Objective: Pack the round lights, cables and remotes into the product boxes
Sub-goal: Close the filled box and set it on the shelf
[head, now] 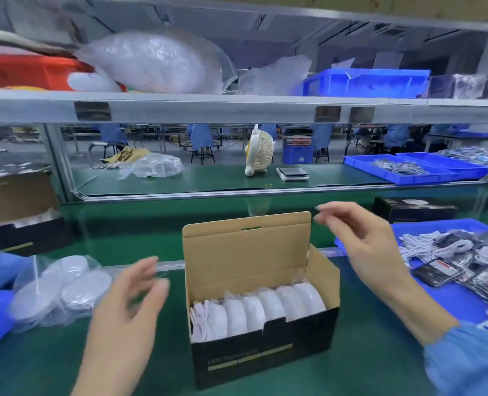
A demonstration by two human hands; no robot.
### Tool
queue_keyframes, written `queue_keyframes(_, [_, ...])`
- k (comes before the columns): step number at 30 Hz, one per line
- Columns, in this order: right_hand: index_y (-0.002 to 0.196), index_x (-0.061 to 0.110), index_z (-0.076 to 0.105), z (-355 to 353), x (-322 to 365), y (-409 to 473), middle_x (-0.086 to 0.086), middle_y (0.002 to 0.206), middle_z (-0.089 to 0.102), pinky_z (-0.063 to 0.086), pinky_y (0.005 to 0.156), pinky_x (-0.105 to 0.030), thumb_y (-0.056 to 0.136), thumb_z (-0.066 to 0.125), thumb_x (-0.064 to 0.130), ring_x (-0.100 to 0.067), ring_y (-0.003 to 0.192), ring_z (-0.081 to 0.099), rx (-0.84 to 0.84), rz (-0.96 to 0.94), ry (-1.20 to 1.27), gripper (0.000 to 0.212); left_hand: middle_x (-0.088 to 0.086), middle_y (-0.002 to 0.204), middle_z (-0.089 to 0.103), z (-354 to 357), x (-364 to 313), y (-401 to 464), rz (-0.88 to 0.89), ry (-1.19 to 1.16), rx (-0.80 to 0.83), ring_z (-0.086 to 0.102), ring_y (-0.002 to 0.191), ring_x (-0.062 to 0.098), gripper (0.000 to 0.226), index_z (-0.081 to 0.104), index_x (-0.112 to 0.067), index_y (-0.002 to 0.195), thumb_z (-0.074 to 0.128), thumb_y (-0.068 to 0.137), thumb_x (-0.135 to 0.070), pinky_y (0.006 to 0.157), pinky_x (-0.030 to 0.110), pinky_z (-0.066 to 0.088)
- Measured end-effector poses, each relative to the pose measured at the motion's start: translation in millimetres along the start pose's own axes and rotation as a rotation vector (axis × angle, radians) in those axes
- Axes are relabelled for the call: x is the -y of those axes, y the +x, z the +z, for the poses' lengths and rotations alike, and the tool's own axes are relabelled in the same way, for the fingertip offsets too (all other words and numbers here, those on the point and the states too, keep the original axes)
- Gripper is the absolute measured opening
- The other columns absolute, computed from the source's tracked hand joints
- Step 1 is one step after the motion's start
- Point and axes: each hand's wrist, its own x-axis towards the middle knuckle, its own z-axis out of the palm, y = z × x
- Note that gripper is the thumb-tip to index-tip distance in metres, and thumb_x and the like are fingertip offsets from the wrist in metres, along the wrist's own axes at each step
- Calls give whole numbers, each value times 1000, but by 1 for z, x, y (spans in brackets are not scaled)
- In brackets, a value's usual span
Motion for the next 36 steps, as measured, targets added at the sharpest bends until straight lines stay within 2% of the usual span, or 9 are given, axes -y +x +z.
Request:
queue_keyframes(2, [133, 32, 54, -11, -26, -8, 16, 116, 69, 49, 98, -28, 93, 61, 16, -7, 114, 62, 243, 379, 214, 43, -16, 104, 74, 17, 9, -1, -243, -176, 265, 68, 101, 4, 45, 66, -37, 110, 69, 68, -52, 93, 34, 51])
queue_keyframes(5, [133, 23, 56, 2, -48, -38, 0, 128, 65, 53, 87, -25, 87, 69, 20, -18, 117, 63, 547, 666, 673, 48, -3, 102, 76, 27, 19, 11, -341, -205, 420, 72, 94, 13, 62, 60, -32, 118, 88, 62, -31, 84, 34, 52])
queue_keyframes(8, [114, 25, 66, 12, -50, -51, -4, 123, 67, 48, 100, -38, 79, 74, 5, -22, 117, 62, 406, 451, 566, 42, -6, 110, 74, 34, 20, 14, -109, -184, 498, 68, 105, 10, 63, 64, -46, 108, 83, 70, 1, 90, 27, 52])
queue_keyframes(11, [98, 26, 70, 7, -45, -61, 3, 112, 68, 44, 97, -30, 87, 67, -1, -12, 113, 61, 320, 161, 272, 29, -3, 106, 75, 25, 21, 12, 108, -143, 443, 66, 111, 12, 23, 75, -26, 91, 85, 71, -24, 89, 17, 50])
queue_keyframes(14, [120, 21, 64, 6, -39, -77, 1, 139, 52, 38, 105, -31, 89, 61, 52, -18, 137, 42, 478, 59, 212, 44, 0, 111, 74, 22, 21, 3, 212, -95, 529, 61, 119, 12, 48, 75, -22, 91, 78, 66, -64, 96, 20, 47])
queue_keyframes(17, [120, 24, 62, 6, -34, -76, 3, 142, 49, 42, 97, -31, 82, 47, 76, -18, 135, 43, 474, 114, 233, 66, -6, 110, 72, 29, 21, 3, 279, -30, 460, 64, 110, 10, 25, 73, -31, 86, 69, 68, -49, 90, 14, 46])
queue_keyframes(24, [101, 30, 67, 11, -29, -73, 6, 126, 61, 43, 97, -22, 84, 63, 39, -17, 121, 55, 372, 83, 256, 20, -7, 112, 71, 31, 13, 7, 325, 9, 469, 64, 110, 12, 21, 74, -32, 91, 71, 73, -43, 89, 14, 46])
queue_keyframes(31, [112, 32, 71, -5, -24, -94, 7, 144, 50, 35, 108, -32, 92, 56, 43, -19, 139, 40, 433, -172, -119, 27, -14, 131, 63, 24, 29, 2, 726, 287, 502, 51, 133, 21, 33, 76, -31, 107, 57, 92, -52, 102, 47, 43])
queue_keyframes(36, [107, 21, 76, 10, -5, -104, 3, 126, 64, 54, 83, -32, 90, 65, 40, -17, 108, 64, 215, -476, -462, 27, -7, 131, 63, 23, 35, 9, 1027, 502, 523, 56, 128, 21, 43, 72, -22, 114, 46, 99, -53, 99, 51, 42])
